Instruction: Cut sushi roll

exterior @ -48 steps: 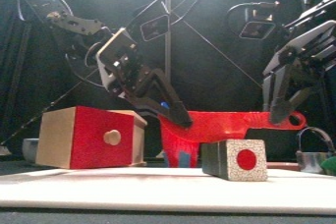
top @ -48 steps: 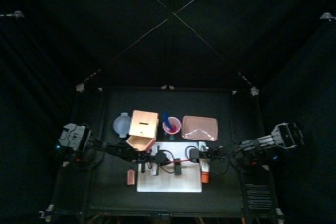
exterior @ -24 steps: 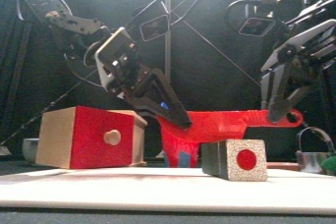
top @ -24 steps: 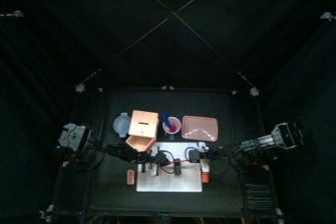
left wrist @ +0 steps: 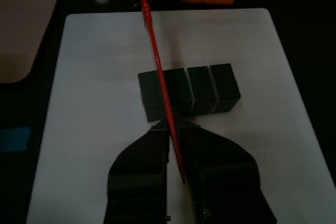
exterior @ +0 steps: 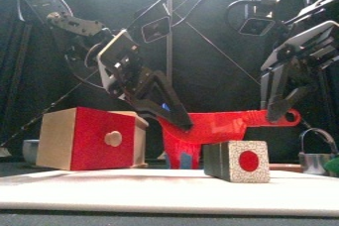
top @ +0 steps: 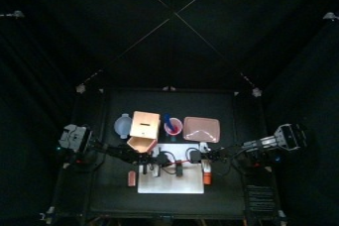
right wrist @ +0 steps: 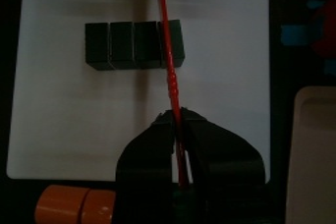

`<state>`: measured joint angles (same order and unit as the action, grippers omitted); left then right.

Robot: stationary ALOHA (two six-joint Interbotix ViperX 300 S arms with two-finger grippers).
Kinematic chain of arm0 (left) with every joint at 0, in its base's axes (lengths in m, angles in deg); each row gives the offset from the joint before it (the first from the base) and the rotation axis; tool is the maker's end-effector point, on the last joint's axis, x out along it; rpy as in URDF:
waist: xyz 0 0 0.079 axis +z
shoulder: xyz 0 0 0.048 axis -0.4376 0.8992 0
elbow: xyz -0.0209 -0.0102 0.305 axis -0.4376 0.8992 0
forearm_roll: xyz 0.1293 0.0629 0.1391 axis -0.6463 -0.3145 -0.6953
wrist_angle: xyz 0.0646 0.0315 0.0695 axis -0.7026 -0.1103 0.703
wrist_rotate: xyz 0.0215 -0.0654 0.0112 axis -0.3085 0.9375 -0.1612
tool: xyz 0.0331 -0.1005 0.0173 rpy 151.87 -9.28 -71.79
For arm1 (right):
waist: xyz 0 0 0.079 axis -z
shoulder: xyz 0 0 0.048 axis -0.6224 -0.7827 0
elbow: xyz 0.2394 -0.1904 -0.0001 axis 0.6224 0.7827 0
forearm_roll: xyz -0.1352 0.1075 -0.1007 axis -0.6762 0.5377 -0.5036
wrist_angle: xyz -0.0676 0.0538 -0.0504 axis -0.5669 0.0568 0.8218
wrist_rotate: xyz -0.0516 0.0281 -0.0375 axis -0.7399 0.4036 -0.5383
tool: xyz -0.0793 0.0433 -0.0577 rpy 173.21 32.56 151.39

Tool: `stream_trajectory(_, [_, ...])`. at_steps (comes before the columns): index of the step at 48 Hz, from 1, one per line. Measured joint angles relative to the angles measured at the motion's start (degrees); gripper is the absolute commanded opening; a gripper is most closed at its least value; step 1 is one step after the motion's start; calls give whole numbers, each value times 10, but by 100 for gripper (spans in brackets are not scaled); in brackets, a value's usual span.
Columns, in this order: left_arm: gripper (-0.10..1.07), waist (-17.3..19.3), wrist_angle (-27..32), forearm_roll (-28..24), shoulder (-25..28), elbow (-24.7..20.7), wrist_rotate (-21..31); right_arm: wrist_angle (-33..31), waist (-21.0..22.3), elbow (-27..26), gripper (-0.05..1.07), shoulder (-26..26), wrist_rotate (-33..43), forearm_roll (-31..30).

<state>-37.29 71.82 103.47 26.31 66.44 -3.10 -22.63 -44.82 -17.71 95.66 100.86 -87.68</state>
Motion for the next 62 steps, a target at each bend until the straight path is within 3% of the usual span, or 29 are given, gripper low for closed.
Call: stream_trajectory(62, [49,-4,1,3,5,0,1,3,-6,8,41,-4,0,25])
